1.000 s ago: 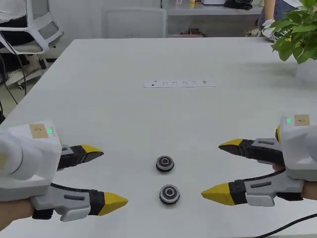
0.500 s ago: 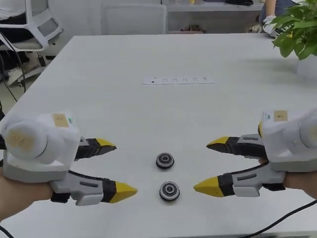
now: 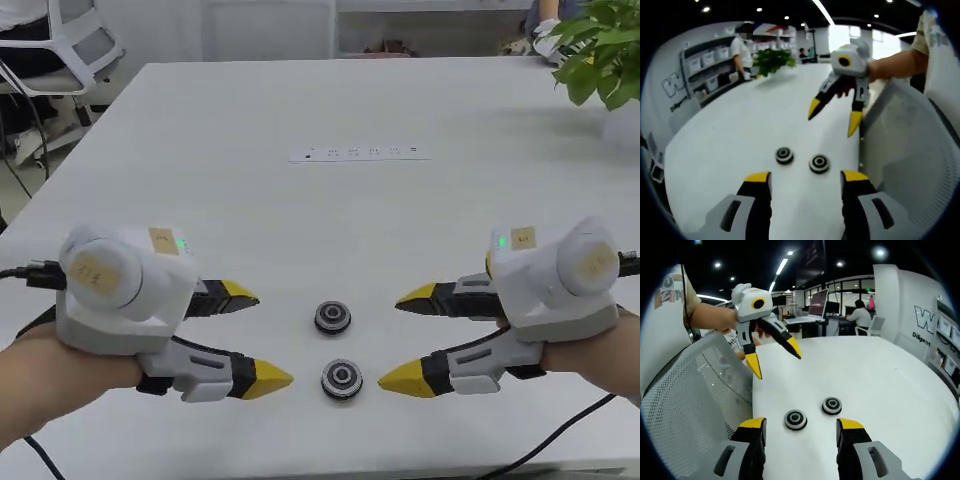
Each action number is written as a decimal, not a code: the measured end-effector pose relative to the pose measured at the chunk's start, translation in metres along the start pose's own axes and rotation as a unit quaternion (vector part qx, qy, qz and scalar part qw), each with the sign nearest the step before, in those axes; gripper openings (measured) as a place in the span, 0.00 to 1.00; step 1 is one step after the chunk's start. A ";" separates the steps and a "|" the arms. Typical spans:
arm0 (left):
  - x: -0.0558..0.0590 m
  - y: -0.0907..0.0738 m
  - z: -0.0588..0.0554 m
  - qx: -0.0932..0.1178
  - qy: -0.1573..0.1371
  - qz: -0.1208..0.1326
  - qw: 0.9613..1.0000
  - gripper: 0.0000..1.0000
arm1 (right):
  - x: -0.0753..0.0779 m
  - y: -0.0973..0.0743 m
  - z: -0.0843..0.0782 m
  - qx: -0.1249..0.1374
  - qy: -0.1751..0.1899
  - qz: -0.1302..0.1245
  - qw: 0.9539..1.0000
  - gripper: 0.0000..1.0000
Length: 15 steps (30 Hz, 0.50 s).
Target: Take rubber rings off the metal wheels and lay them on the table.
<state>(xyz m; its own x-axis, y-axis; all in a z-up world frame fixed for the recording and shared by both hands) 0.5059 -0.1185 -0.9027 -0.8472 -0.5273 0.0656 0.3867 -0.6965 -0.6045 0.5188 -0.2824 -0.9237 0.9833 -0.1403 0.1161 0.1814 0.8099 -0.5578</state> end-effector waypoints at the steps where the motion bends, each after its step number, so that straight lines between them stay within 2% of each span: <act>1: 0.000 0.001 0.000 -0.001 0.001 -0.002 1.000 0.56 | 0.000 0.001 -0.001 -0.002 -0.002 0.002 1.000 0.54; 15: -0.002 0.026 -0.002 -0.015 0.005 -0.032 0.999 0.51 | -0.001 0.024 -0.010 -0.014 -0.004 0.033 0.999 0.45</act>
<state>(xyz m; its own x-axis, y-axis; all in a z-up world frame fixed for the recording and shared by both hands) 0.5166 -0.1345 -0.9200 -0.8736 -0.4769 0.0973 0.3206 -0.7143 -0.6220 0.5224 -0.2688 -0.9450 0.9931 -0.0816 0.0847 0.1159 0.8010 -0.5873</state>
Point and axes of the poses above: the centre of the closed fingertips' face, and the gripper's own axes: y roughly forward along the fingers, x roughly to its right, z roughly out of its top, the point moved 5 cm from there along -y, roughly backward along the fingers, and after that the axes turned 9 degrees about -y, right-handed, at the moved point
